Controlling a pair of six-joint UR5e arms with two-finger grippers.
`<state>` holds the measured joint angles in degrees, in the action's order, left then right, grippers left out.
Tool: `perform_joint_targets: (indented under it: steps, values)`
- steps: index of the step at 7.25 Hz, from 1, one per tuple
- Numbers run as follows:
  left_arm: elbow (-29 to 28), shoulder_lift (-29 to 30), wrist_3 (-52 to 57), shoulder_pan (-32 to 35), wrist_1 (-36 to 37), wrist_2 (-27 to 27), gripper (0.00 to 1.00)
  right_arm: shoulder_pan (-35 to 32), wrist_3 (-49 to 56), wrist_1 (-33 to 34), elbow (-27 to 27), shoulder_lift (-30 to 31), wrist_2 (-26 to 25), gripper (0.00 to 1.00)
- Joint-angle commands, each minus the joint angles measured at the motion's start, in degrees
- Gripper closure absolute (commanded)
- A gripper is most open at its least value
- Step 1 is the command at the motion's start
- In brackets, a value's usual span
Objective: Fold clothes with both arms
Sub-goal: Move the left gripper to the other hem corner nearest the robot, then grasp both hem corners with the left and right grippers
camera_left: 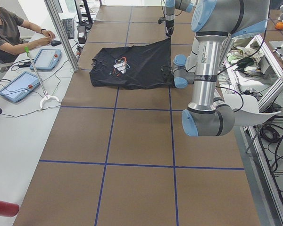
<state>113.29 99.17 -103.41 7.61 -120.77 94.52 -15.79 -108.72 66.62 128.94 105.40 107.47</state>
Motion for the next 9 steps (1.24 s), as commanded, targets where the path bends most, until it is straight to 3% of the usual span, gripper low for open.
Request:
perform_joint_targets:
  steps: [1,3,4,6,7,8,9]
  values:
    - [0.1,0.2,0.0,0.2,0.2,0.1,1.00,0.0,0.0,0.0,0.0,0.0,0.0,1.00]
    - [3.7,-0.3,0.1,0.7,2.5,0.2,1.00,0.1,0.0,0.0,0.1,-0.1,-0.1,1.00]
    - [7.6,-0.1,0.0,0.6,7.5,0.5,1.00,0.0,0.0,0.0,0.6,-0.1,0.0,1.00]
    - [16.0,-0.7,-0.9,0.8,12.5,1.7,1.00,-1.7,0.0,0.7,5.9,0.9,0.2,1.00]
    - [17.6,0.8,-0.8,6.8,13.3,5.3,1.00,-6.8,0.1,0.8,8.3,0.9,3.9,1.00]
    - [17.0,3.2,0.0,13.1,13.6,7.8,1.00,-14.2,0.3,0.8,7.7,-0.1,10.9,1.00]
    - [15.0,6.2,0.4,17.7,13.5,8.0,1.00,-20.5,0.6,2.1,6.2,-3.6,13.8,1.00]
